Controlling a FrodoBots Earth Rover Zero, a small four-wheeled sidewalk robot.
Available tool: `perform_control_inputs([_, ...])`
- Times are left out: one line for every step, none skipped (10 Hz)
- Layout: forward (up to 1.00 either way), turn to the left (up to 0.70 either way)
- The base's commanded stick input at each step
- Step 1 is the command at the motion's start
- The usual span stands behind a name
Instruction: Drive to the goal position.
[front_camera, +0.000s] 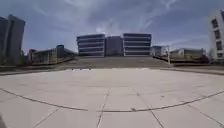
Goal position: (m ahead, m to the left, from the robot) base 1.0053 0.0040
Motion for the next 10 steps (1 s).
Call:
perform_control_inputs([0.69, 0.0])
perform_control_inputs([0.69, 0.0])
perform_control_inputs([0.69, 0.0])
perform_control_inputs([0.69, 0.0])
perform_control_inputs([0.69, 0.0])
perform_control_inputs([0.69, 0.0])
perform_control_inputs([0.69, 0.0])
perform_control_inputs([0.69, 0.0])
perform_control_inputs([0.69, 0.0])
perform_control_inputs([0.69, 0.0])
